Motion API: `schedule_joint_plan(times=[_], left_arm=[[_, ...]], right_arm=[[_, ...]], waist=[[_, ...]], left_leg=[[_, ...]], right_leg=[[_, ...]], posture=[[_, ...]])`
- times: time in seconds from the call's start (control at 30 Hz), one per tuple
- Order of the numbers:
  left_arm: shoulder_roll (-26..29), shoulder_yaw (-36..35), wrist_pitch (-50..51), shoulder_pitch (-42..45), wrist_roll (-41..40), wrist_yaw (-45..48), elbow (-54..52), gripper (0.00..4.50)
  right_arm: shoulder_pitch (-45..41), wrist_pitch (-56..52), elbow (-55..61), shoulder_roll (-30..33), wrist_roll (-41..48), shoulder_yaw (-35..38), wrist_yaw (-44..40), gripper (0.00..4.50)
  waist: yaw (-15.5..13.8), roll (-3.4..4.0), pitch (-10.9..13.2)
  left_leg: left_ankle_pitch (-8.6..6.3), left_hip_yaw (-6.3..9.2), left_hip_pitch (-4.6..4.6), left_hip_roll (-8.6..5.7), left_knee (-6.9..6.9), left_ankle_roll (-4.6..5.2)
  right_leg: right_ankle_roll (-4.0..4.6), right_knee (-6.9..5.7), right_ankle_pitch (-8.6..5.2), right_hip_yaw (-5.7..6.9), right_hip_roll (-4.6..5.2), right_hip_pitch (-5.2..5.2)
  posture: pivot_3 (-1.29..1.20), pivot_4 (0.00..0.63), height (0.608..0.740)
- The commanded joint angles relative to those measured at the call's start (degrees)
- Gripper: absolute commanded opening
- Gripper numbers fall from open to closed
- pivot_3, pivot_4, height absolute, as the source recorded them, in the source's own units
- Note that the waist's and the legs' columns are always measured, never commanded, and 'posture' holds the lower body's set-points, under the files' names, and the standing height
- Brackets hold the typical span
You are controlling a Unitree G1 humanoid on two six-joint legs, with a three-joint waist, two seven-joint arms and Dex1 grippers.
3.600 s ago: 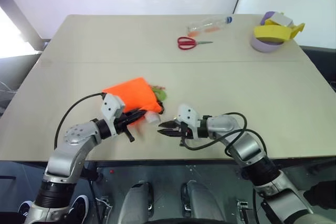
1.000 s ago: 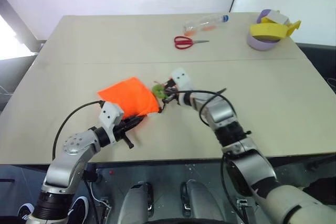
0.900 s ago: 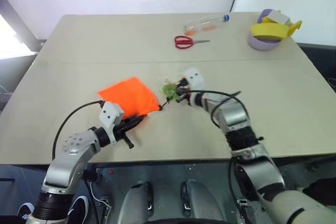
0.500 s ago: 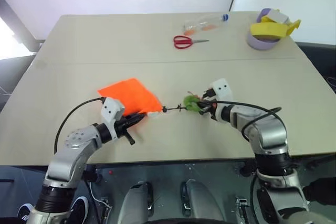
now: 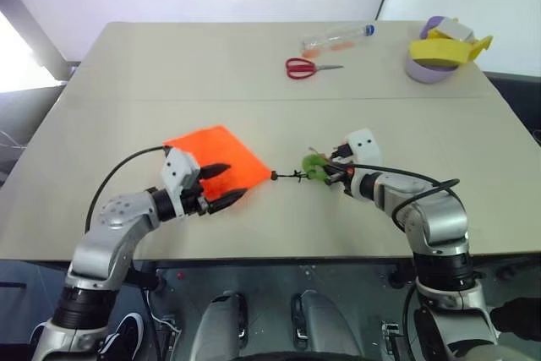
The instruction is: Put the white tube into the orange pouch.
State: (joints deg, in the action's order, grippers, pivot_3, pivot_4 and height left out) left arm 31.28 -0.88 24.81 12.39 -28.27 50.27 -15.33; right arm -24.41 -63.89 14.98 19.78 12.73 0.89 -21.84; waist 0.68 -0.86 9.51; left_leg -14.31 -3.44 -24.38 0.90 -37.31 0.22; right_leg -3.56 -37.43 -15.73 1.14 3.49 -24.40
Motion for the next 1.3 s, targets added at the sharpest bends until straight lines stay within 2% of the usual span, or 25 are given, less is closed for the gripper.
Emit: schedule_joint_plan(times=[0.03, 0.17, 0.27, 0.4, 0.73, 0.87, 1.13, 1.17, 1.23, 1.3], left_arm=[[0.95, 0.35, 1.78, 4.63, -2.63, 2.09, -2.96, 3.72], [1.43, 9.10, -11.25, 12.37, 13.70, 1.18, 8.19, 3.72], [-3.19, 13.34, -11.67, 15.88, 16.14, 0.06, 12.94, 3.72], [-6.06, 16.72, -12.13, 16.82, 20.25, -1.14, 15.96, 3.72], [-7.13, 17.80, -6.63, 21.96, 24.12, -1.78, 21.18, 3.72], [-8.23, 19.45, 0.23, 23.45, 23.08, 0.99, 22.04, 3.72], [-7.78, 22.32, 2.41, 25.63, 25.61, 4.20, 23.93, 3.72], [-8.00, 22.35, 2.42, 25.62, 25.53, 4.42, 24.08, 3.21], [-7.82, 22.89, 3.34, 25.43, 25.64, 5.06, 23.57, 2.44], [-7.68, 22.92, 4.22, 25.24, 25.63, 5.16, 23.03, 1.42]], right_arm=[[-0.19, 1.23, 0.72, -0.16, 0.82, 0.32, 0.25, 0.00], [-0.54, 1.98, 0.25, -0.39, 0.69, 0.15, 0.57, 0.00], [-0.78, 2.52, -0.25, -0.55, 0.57, 0.07, 0.91, 0.00], [-1.08, 3.09, -0.48, -0.95, 0.54, 0.18, 1.53, 0.00], [-1.00, 3.15, -0.13, -1.40, 0.93, 0.10, 2.07, 0.00], [-1.33, 2.78, 0.07, -1.36, 1.05, 0.08, 2.13, 0.00], [-1.28, 2.55, 0.52, -0.93, 1.46, -0.20, 2.23, 0.00], [-1.27, 2.53, 0.64, -0.85, 1.48, -0.26, 2.31, 0.00], [-1.30, 2.45, 0.71, -0.83, 1.62, -0.23, 2.43, 0.00], [-1.35, 2.44, 0.73, -0.77, 1.66, -0.25, 2.50, 0.00]], waist=[[0.03, 0.00, 0.00], [0.01, 0.00, 0.00], [0.01, -0.01, 0.00], [0.20, -0.01, 0.00], [0.07, -0.01, 0.00], [0.09, -0.01, 0.00], [0.07, -0.01, 0.00], [0.06, -0.01, 0.00], [0.06, -0.01, 0.00], [0.06, -0.01, 0.00]], left_leg=[[0.00, 0.00, -0.01, -0.01, -0.04, 0.00], [0.04, -0.03, 0.04, -0.06, -0.07, 0.08], [0.08, -0.05, 0.03, -0.06, -0.08, 0.13], [0.08, -0.07, -0.03, -0.06, -0.09, 0.14], [0.11, 0.00, -0.02, 0.00, -0.21, 0.18], [0.11, -0.02, -0.06, -0.01, -0.27, 0.18], [0.11, -0.01, -0.05, -0.01, -0.36, 0.18], [0.11, -0.01, -0.05, -0.01, -0.38, 0.18], [0.11, -0.01, -0.06, -0.01, -0.42, 0.18], [0.11, -0.01, -0.06, -0.01, -0.44, 0.18]], right_leg=[[-0.05, 0.00, 0.03, 0.00, 0.00, 0.02], [-0.25, 0.01, 0.14, 0.01, -0.07, 0.09], [-0.30, 0.02, 0.17, 0.00, -0.13, 0.09], [-0.46, 0.09, 0.24, -0.02, -0.14, 0.08], [-0.49, -0.02, 0.26, -0.03, -0.26, 0.08], [-0.55, -0.03, 0.30, -0.03, -0.27, 0.09], [-0.55, -0.09, 0.30, -0.05, -0.27, 0.09], [-0.55, -0.10, 0.30, -0.05, -0.27, 0.10], [-0.55, -0.10, 0.30, -0.06, -0.26, 0.11], [-0.55, -0.11, 0.30, -0.06, -0.26, 0.13]], posture=[[0.00, 0.150, 0.740], [0.00, 0.150, 0.740], [0.00, 0.150, 0.740], [0.00, 0.150, 0.740], [0.00, 0.150, 0.740], [0.00, 0.150, 0.740], [0.00, 0.150, 0.740], [0.00, 0.150, 0.740], [0.00, 0.150, 0.740], [0.00, 0.150, 0.740]])
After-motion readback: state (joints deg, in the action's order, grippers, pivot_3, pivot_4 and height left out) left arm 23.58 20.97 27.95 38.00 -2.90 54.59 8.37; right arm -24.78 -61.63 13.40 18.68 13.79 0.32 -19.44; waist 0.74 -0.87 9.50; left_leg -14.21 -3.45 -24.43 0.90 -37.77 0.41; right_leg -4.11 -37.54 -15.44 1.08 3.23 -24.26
